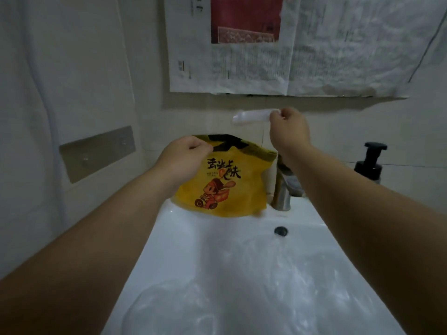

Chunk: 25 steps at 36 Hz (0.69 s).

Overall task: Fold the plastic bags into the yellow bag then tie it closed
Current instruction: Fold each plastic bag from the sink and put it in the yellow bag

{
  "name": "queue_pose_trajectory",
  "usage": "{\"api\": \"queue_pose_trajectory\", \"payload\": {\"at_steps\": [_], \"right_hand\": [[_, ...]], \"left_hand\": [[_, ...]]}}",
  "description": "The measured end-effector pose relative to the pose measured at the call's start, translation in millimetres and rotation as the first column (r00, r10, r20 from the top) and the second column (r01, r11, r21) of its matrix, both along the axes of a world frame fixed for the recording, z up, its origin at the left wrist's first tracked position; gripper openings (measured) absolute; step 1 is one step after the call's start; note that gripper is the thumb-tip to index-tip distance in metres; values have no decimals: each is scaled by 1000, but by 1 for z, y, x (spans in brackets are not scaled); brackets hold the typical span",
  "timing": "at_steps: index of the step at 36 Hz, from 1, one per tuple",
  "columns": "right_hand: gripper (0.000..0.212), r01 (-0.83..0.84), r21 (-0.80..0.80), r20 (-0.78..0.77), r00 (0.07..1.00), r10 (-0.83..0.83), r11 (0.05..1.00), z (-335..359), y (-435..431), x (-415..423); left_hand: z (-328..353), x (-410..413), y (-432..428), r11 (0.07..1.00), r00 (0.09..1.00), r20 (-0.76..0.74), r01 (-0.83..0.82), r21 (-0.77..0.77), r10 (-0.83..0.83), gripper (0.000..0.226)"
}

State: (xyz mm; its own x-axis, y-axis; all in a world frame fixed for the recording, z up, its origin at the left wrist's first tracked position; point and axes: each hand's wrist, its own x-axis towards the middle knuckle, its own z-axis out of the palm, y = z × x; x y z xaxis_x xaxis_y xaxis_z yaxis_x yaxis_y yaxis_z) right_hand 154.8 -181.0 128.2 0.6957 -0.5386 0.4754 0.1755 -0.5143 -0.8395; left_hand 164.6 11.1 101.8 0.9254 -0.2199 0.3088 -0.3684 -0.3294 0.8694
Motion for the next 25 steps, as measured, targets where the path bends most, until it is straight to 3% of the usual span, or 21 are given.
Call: {"api": "queue_pose_trajectory", "payload": {"at_steps": [3,5,8,12,16,20,23,25], "right_hand": [[38,-33,-123,-260,966,0,992,0,2,26],[36,-137,-306,-518,854,-44,942,0,8,29],[33,-256,-383,-615,788,-38,888,2,11,31],[50,-132,-372,-474,878,-66,919,4,4,40],[41,13,-264,-201,977,-68,964,-5,1,29],[29,-25,-244,6,1000,28,969,-18,12,-7],[26,-64,-287,-12,998,63,956,-33,24,-37],[23,-86,-328,-81,995,63,941,-54,28,-58]], "left_hand": [[-2,13,-4,1000,1000,1,-8,-24,8,10],[-6,21,-6,1000,1000,-4,-7,-22,7,10],[-14,29,-7,1000,1000,-8,-11,-11,11,8],[-25,32,-6,1000,999,-33,-26,-13,26,9],[-36,20,-5,1000,998,-64,-23,-21,21,13],[-44,-1,-6,1000,998,-61,-8,-12,7,17],[-49,-21,-9,999,995,-102,0,-47,-5,25],[-61,-36,-14,999,991,-129,30,-24,-33,17]]}}
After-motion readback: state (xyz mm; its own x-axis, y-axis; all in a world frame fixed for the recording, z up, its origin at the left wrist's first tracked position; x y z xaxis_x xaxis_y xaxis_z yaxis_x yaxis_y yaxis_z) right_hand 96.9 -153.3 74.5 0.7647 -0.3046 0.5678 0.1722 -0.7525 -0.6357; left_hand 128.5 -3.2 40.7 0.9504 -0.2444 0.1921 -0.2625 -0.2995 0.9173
